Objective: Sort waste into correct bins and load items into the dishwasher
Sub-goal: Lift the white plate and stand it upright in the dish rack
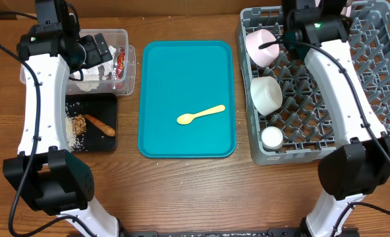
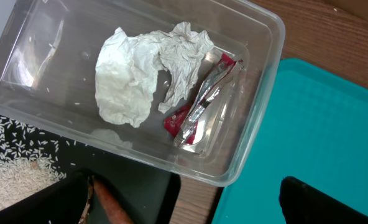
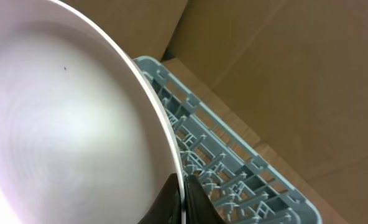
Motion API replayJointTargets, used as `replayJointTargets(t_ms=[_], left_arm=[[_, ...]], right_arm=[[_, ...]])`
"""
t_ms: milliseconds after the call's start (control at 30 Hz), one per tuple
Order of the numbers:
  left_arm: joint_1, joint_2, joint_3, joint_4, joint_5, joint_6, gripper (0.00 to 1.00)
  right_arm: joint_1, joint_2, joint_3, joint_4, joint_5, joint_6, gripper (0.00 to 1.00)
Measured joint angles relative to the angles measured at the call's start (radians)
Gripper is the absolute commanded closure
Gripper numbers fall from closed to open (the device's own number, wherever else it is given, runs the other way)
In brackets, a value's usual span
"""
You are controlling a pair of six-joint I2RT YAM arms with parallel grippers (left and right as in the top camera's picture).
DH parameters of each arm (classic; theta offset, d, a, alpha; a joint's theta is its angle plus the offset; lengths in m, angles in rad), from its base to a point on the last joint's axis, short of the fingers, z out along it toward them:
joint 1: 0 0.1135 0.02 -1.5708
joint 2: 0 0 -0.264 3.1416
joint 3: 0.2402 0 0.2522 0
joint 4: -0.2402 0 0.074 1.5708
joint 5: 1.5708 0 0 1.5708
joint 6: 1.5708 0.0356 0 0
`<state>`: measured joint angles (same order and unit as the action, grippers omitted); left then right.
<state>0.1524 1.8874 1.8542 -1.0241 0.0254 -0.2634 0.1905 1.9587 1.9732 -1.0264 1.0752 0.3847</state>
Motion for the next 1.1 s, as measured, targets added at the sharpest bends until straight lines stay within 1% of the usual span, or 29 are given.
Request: replayJointTargets(t_ms=[467,500,567,600,633,667,700,767,833,1033,1100], left_arm=[[0.0,0.0,0.0,0.0,0.0,0.0,0.0],[0.0,0.0,0.0,0.0,0.0,0.0,0.0],[0.0,0.0,0.0,0.0,0.0,0.0,0.0],[0.0,0.0,0.0,0.0,0.0,0.0,0.0],[0.0,0.0,0.0,0.0,0.0,0.0,0.0],[0.0,0.0,0.0,0.0,0.0,0.0,0.0],[0.0,0.0,0.0,0.0,0.0,0.0,0.0],[0.0,0.0,0.0,0.0,0.0,0.0,0.0],[0.0,0.0,0.0,0.0,0.0,0.0,0.0],[0.0,0.0,0.0,0.0,0.0,0.0,0.0],[0.0,0.0,0.0,0.0,0.0,0.0,0.0]], right_arm=[[-0.001,0.078,-0.179,0.113,0.01,0.0,0.96],[-0.001,0.078,-0.18,0.116,0.003,0.0,0.95],[-0.001,0.078,-0.182,0.116,-0.01,0.0,0.83],[-0.001,0.078,-0.182,0.118,-0.017,0.001,0.71],[-0.001,0.078,-0.182,0.119,-0.024,0.0,0.62],[-0.001,0.078,-0.182,0.12,-0.028,-0.001,0.49],[-0.001,0.078,-0.183,0.121,-0.032,-0.001,0.45],[-0.001,0.078,-0.183,0.121,-0.04,0.002,0.44],[0.0,0.078,-0.183,0.118,-0.035,0.001,0.38],[0.021,0.067,-0.183,0.121,0.007,0.002,0.3],[0.039,0.043,-0.183,0.122,0.01,0.003,0.24]])
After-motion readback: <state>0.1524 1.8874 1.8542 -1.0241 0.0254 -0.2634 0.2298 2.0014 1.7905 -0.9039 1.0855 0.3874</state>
